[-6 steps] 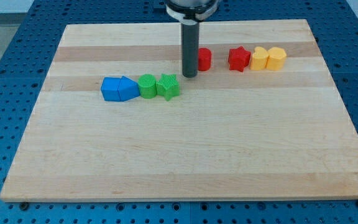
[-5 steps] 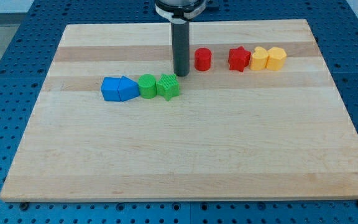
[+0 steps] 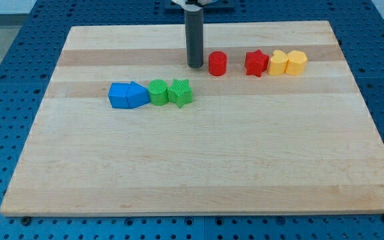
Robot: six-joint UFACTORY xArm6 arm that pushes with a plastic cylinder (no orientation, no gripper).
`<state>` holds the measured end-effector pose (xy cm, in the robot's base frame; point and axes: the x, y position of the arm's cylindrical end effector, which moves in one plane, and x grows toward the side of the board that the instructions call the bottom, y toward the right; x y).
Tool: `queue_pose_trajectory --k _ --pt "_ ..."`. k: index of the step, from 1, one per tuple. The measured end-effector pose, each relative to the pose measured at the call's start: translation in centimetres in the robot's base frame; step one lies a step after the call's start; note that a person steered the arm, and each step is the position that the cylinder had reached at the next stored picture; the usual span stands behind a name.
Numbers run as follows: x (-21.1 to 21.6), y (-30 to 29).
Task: Move the red circle into the red star
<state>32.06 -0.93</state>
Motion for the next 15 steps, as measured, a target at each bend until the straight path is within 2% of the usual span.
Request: queue_pose_trajectory --k 5,9,13,15 --pt "0.0 3.4" --pt "-0.3 3.5" --pt "1.5 2.5" --pt "1.2 4.3"
